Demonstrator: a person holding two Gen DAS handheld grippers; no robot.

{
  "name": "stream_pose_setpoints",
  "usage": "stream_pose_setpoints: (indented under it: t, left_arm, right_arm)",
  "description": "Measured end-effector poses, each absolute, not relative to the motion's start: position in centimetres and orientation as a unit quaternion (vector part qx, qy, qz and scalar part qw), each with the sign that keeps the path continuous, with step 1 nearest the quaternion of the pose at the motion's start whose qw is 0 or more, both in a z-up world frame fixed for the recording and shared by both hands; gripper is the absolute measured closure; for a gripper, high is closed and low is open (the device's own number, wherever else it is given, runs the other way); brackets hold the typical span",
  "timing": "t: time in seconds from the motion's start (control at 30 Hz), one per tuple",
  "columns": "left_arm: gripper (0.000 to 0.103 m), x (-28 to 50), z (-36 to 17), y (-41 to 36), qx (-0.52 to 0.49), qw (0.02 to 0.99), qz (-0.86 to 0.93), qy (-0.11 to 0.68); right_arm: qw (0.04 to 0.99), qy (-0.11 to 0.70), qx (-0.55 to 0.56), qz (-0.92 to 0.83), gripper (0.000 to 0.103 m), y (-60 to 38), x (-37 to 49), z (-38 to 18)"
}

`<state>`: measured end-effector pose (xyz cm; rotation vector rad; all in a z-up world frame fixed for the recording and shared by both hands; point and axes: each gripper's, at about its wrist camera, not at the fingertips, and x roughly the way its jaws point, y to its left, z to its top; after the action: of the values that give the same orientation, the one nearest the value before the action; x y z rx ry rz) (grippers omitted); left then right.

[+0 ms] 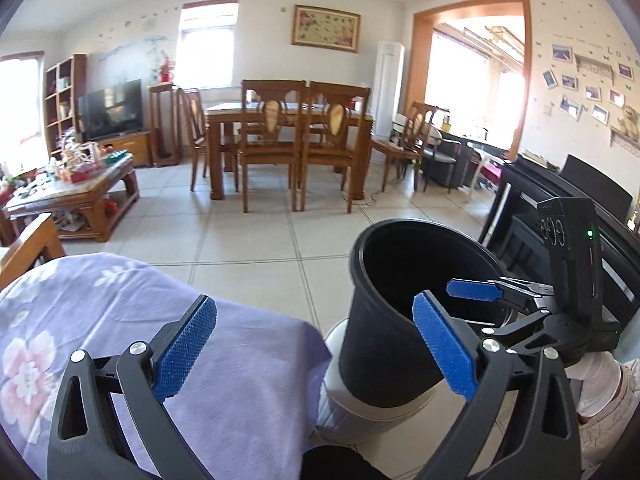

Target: Collect trash

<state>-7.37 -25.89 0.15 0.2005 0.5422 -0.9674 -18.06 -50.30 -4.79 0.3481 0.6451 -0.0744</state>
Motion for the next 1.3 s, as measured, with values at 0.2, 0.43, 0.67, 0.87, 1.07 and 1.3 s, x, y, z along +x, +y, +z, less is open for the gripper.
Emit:
stream_pose_setpoints:
  t: [0.2, 0.43, 0.67, 0.87, 1.07, 1.3]
  left_arm:
    - [0.005, -5.3, 0.4, -20.6, 0.070, 0.872, -0.410, 0.257]
    - [0.005, -2.2, 0.2, -12.5, 0.031, 0.919, -0.299, 0.254]
    - [0.005, 0.7, 0.0, -3.4, -0.007, 0.957, -0.159, 0.244]
    - [0.005, 2.2, -0.5, 3.6, -0.028, 0.970, -0.079, 0.229]
    - [0.005, 2.5, -1.0, 6.9, -0.047, 0.974, -0.045, 0.217]
    - [0.005, 3.2, -1.3, 6.8, -0.051, 0.978, -0.021, 0.203]
  right_arm:
    - [0.941, 0.310, 0.132, -0.011, 0.005, -43.7, -13.0, -3.4]
    - [0.960, 0.276, 0.055, 0.011, 0.005, -33.2, -6.8, -2.1]
    - [0.966, 0.251, 0.036, 0.038, 0.005, -24.3, -0.2, -1.6]
    - [0.977, 0.206, 0.050, 0.031, 0.005, -19.7, 3.6, -1.8]
    - [0.985, 0.161, 0.049, 0.027, 0.005, -17.5, 5.3, -2.4]
    - [0.993, 0.116, 0.004, 0.019, 0.005, -17.3, 4.1, -2.9]
